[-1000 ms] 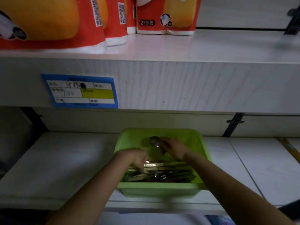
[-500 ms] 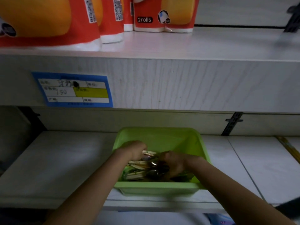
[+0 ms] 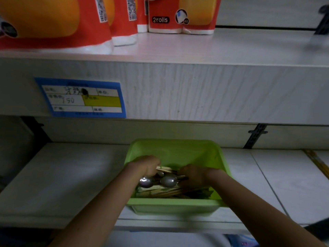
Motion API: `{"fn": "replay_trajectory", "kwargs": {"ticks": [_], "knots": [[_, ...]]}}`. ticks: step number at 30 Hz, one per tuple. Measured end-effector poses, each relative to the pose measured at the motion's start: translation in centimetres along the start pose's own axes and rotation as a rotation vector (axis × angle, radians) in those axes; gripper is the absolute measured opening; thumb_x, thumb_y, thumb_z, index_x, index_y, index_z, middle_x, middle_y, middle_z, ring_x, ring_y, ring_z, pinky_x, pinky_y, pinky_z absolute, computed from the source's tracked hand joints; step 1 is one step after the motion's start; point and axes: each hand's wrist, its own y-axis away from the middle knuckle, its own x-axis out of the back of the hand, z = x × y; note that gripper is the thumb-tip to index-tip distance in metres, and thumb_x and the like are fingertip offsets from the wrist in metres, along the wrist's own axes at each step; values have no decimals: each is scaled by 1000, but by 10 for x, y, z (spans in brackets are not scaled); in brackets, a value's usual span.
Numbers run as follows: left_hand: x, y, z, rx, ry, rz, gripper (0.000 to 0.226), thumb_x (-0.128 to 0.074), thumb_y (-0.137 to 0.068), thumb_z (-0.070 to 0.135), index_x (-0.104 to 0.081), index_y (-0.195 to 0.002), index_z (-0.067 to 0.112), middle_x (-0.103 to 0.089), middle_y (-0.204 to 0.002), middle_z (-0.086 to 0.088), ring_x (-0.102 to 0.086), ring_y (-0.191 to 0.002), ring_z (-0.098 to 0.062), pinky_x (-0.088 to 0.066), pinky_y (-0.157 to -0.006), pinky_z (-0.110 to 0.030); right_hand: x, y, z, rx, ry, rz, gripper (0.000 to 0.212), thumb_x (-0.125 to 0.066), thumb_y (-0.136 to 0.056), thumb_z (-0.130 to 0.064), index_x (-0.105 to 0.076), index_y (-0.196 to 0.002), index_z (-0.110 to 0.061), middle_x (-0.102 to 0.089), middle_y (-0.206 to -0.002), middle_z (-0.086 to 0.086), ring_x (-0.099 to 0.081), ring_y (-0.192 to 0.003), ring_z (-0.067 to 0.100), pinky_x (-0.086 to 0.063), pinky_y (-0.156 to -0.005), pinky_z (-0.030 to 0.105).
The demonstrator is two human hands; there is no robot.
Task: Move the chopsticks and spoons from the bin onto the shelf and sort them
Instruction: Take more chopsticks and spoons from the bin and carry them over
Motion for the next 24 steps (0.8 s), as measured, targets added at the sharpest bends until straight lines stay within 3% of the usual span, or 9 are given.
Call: {"fn": "replay_trajectory", "kwargs": {"ticks": [2, 6, 13, 19, 24], "knots": [[1, -1, 0, 5, 5, 7, 24, -51, -90, 19, -59, -112, 13, -59, -121, -12, -58, -107, -30, -46, -83, -32, 3, 1, 3, -16, -60, 24, 39, -53, -91, -28, -53, -126, -10, -55, -130, 15, -52, -118, 28, -38, -84, 26], [4, 0, 1, 2, 21, 50, 29, -47, -88, 11, -60, -114, 13, -58, -124, -12, -56, -111, -30, -45, -86, -31, 5, 3, 6, -47, -96, 67, 41, -54, -90, -35, -55, -126, -13, -55, -129, 15, -53, -116, 29, -42, -91, 31], [7, 2, 2, 7, 42, 68, 32, -46, -88, 9, -58, -118, 12, -57, -126, -14, -55, -113, -30, -44, -88, -30, 9, 8, -3, -23, -65, 90, 33, -44, -96, -25, -53, -122, -6, -57, -125, 20, -55, -114, 31, -43, -91, 34], [7, 3, 3, 9, 52, 34, 28, -47, -89, 9, -60, -113, 11, -60, -121, -15, -57, -109, -31, -45, -86, -31, 12, 15, -13, -30, 81, 59, 42, -42, -94, -44, -56, -116, -11, -61, -112, 22, -57, -103, 34, -43, -79, 32], [6, 3, 4, 6, 36, 44, 23, -52, -89, 18, -62, -110, 13, -61, -120, -12, -57, -109, -30, -45, -84, -30, 8, 11, -17, -26, 166, -27, 35, -45, -96, -26, -53, -122, -5, -55, -121, 25, -55, -109, 36, -44, -85, 35]]}}
